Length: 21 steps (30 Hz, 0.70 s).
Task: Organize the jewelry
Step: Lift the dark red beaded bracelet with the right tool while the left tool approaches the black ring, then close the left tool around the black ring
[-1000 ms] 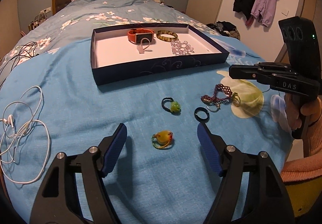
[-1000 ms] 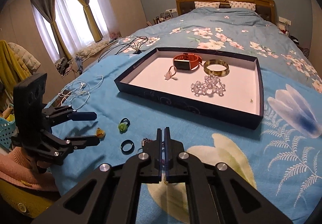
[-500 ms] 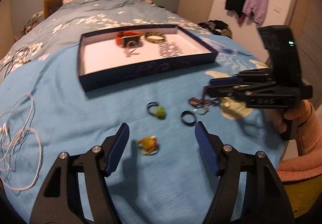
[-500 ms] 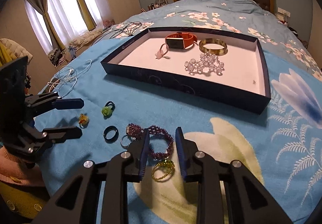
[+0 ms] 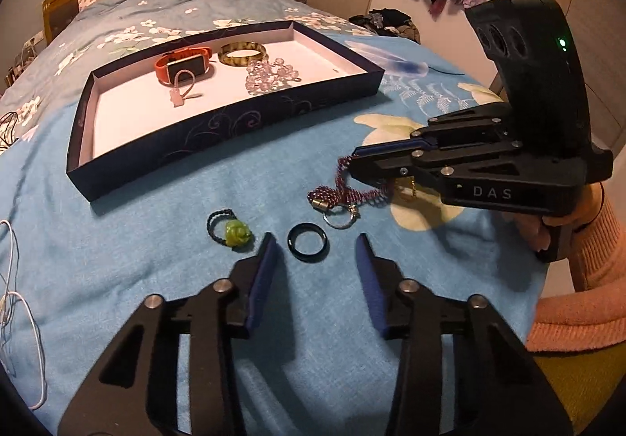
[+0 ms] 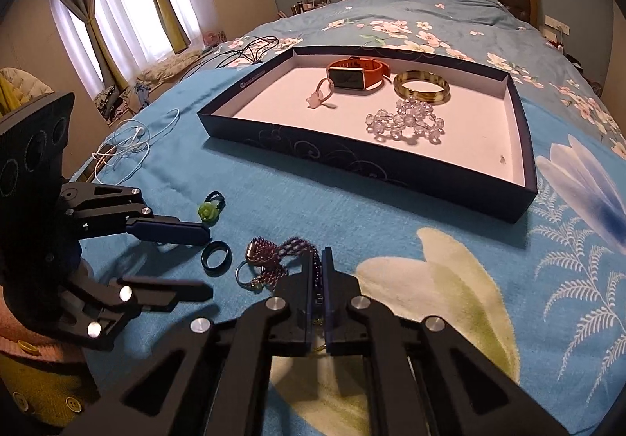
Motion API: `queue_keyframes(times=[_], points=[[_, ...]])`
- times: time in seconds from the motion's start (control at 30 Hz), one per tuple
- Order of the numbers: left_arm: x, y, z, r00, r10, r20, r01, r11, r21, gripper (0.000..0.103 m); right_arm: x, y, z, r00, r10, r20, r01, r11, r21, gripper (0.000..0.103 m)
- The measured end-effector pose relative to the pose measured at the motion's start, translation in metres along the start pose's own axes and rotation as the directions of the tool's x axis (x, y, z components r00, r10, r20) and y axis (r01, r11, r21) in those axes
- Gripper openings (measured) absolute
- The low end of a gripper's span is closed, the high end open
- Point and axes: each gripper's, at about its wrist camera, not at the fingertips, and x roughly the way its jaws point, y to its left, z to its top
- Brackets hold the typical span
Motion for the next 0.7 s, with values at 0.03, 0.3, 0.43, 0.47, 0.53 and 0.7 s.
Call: queue_keyframes(times=[0.03, 0.3, 0.43, 0.47, 0.53, 0.7], points=[[0.001, 0.001, 0.0, 1.0, -0.003, -0.002, 0.003, 1.0, -0.002, 0.022, 0.0, 0.0, 0.0, 1.0, 0.0, 0.003, 0.0, 1.0, 0.0, 0.003], [0.002, 0.007, 0.002, 1.0, 0.004, -0.002, -0.004, 1.0, -0.023, 0.001, -0.016, 0.004, 0.003, 0.997, 0.022, 0.072, -0.023, 1.0, 0.008, 0.002], [-0.001, 0.008, 0.003, 1.0, 0.001, 0.011, -0.001, 0.999, -0.032, 0.027, -0.023, 0.008, 0.006, 0.995, 0.023, 0.092, -0.023, 1.0, 0.0, 0.002], [-0.001, 0.008, 0.005, 1.0, 0.002, 0.015, -0.002, 0.999, -0.035, 0.05, -0.023, 0.008, 0.007, 0.995, 0.023, 0.093, -0.023, 1.0, -0.001, 0.002], [0.0, 0.006, 0.006, 1.0, 0.007, 0.023, -0.006, 1.0, -0.019, 0.051, -0.025, 0.008, 0.008, 0.995, 0.021, 0.1, -0.022, 1.0, 0.002, 0.002], [0.009, 0.003, 0.013, 1.0, 0.018, 0.004, -0.018, 1.0, 0.0, 0.038, -0.027, 0.006, 0.01, 0.994, 0.022, 0.111, -0.024, 1.0, 0.012, 0.002]])
